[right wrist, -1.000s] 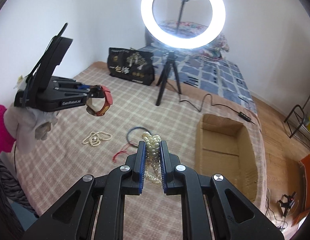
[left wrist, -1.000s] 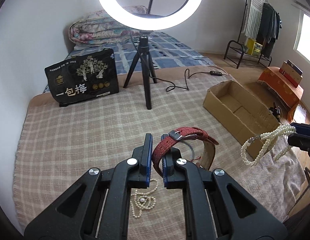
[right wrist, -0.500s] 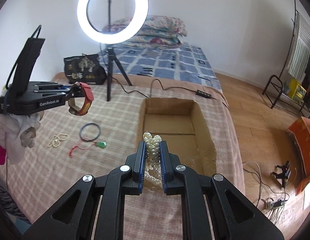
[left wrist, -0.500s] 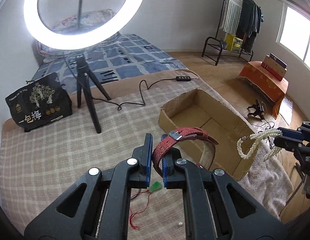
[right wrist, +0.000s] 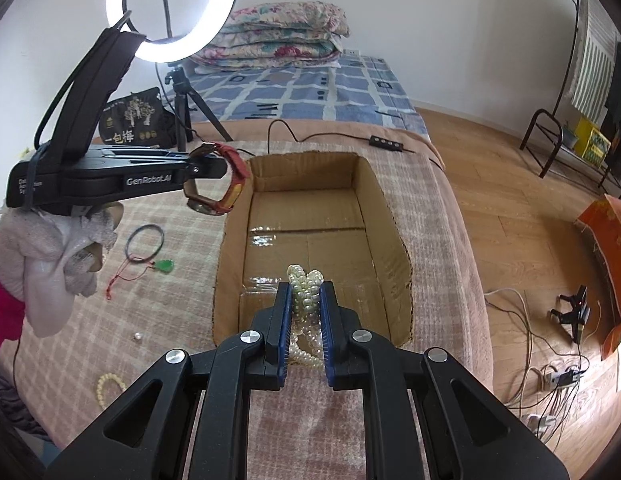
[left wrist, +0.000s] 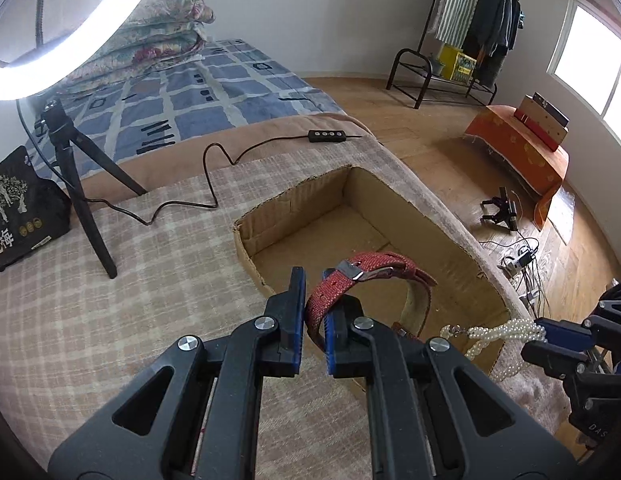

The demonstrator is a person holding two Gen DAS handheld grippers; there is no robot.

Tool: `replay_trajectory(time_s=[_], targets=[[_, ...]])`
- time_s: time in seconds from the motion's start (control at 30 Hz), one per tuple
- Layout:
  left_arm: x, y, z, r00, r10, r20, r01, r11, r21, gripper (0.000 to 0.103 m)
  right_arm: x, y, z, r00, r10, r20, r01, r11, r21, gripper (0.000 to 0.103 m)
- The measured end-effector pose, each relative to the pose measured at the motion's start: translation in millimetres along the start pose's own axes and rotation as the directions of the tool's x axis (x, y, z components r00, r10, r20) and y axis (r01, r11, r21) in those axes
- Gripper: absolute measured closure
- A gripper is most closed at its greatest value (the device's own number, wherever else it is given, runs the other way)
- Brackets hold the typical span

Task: Organize jewelry
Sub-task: 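Lift the watch with left tool while right tool carries the necklace over the cardboard box, then open left tool dropping the watch while right tool releases the necklace into the box, then move both tools back over the remaining jewelry on the bed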

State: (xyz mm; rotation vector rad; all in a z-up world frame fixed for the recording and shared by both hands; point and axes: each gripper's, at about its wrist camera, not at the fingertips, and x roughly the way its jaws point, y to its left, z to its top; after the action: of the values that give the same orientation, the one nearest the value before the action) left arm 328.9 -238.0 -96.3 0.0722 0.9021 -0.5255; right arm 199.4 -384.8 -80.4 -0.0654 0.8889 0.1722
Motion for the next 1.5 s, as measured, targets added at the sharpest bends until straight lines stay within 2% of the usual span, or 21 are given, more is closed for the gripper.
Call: replay_trajectory(time_s=[0.3, 0.5, 0.53, 0.57, 0.67, 0.7, 0.73, 0.77, 0.8, 0.83, 0.9, 1.2, 1.5], targets=[[41.3, -9.8, 3.5, 0.996, -0.004, -0.092, 0.002, 1.0, -0.023, 0.097, 14.9, -8.8, -3.8, 0.999, 0.024, -0.044, -0.023, 0.999, 0.032, 0.091], [51.5, -11.7, 1.0, 0.993, 0.011, -0.117, -0.014, 1.0, -0.028, 0.094, 18.8, -9.3, -5.4, 0.998, 0.036, -0.057, -0.034, 0.999, 0.043, 0.091], [52.8, -10.7, 1.2, 0.992, 0.0, -0.125, -0.004, 0.999, -0.035, 0.089, 19.1, -9.2, -5.2, 0.998, 0.038, -0.057, -0.035, 0.998, 0.045, 0.091], [54.5, -9.9, 1.5, 0.99, -0.019, -0.14, 0.013, 0.999, -0.046, 0.079, 19.5, -8.9, -4.8, 0.997, 0.042, -0.06, -0.039, 0.998, 0.044, 0.09], [55.3, -9.5, 2.5, 0.989, -0.005, -0.148, -0.003, 0.999, -0.054, 0.059, 21.5, -6.5, -4.4, 0.997, 0.053, -0.064, -0.051, 0.998, 0.029, 0.086], [53.9, -10.2, 2.3, 0.99, -0.003, -0.139, -0.004, 0.999, -0.05, 0.055, 22.3, -4.9, -4.8, 0.997, 0.047, -0.068, -0.045, 0.999, 0.023, 0.077], [51.8, -10.7, 2.5, 0.992, 0.001, -0.128, -0.007, 0.999, -0.049, 0.047, 23.1, -3.2, -4.7, 0.997, 0.028, -0.074, -0.027, 1.0, 0.015, 0.059], [49.8, -10.7, 2.9, 0.993, 0.006, -0.12, -0.012, 0.999, -0.051, 0.037, 23.9, -0.8, -4.9, 0.997, -0.007, -0.08, 0.007, 1.0, 0.002, 0.048], [47.9, -10.3, 3.6, 0.994, 0.006, -0.113, -0.012, 0.998, -0.055, 0.035, 22.8, 1.9, -5.3, 0.996, -0.048, -0.074, 0.047, 0.999, -0.013, 0.033], [46.2, -9.8, 5.0, 0.994, 0.005, -0.106, -0.011, 0.998, -0.058, 0.034, 21.6, 4.1, -5.5, 0.995, -0.077, -0.064, 0.075, 0.997, -0.028, 0.027], [43.4, -8.6, 7.5, 0.995, 0.008, -0.103, -0.014, 0.998, -0.063, 0.034, 19.4, 8.2, -5.1, 0.994, -0.101, -0.051, 0.098, 0.994, -0.056, 0.027], [19.3, -4.2, 9.8, 0.998, 0.025, -0.065, -0.028, 0.998, -0.05, 0.034, 16.4, 12.7, -3.7, 0.995, -0.089, -0.05, 0.085, 0.994, -0.068, 0.027], [-30.7, 16.2, 1.9, 0.997, 0.075, -0.002, -0.075, 0.997, -0.023, 0.034, 7.9, 32.4, 1.3, 0.997, -0.07, -0.023, 0.068, 0.993, -0.093, 0.027]])
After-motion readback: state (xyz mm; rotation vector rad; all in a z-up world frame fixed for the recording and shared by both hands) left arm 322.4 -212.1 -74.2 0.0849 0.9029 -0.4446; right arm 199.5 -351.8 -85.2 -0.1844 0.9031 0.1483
